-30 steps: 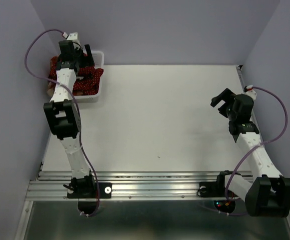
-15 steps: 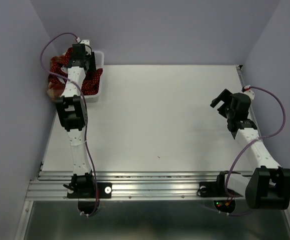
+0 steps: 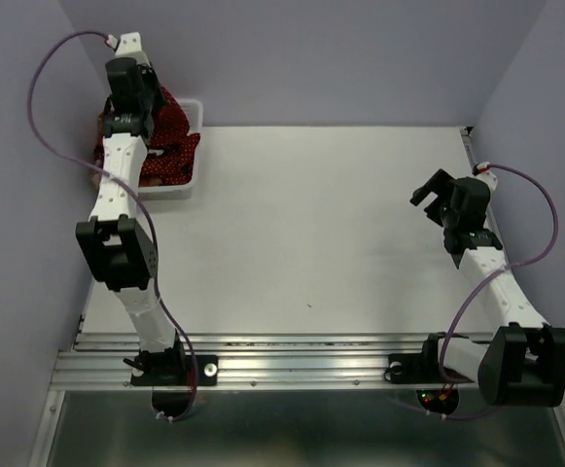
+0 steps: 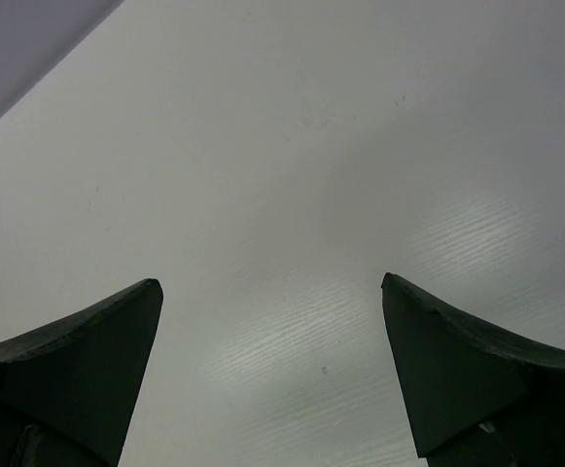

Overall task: Fold and stack the skirts
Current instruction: Grab the skirt from the pile, then move the skirt to the center of the board

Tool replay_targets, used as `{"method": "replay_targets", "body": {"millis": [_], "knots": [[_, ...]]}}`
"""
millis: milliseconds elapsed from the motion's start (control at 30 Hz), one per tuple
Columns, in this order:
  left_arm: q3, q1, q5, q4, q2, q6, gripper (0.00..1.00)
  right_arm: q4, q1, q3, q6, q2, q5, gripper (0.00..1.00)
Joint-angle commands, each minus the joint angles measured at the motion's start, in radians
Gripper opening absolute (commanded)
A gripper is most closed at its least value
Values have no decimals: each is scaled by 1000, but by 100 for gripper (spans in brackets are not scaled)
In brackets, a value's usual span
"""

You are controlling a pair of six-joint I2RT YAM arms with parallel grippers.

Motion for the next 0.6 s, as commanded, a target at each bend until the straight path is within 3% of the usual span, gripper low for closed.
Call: {"method": "replay_targets", "body": {"millis": [0,133,300,567], "knots": [[-53,-13,217,341,-319,-128,0,67,1,1,14,-81,-6,100],[-96,-43,422,522,-419,-255,0,116,1,-39,24,-140,-3,100],[33,-158,621,625,-417,-370,0,149,1,-74,35,-236,1,100],[367,-366,662,689,-238,-519,0,149,1,-90,49,-316,-43,100]]}}
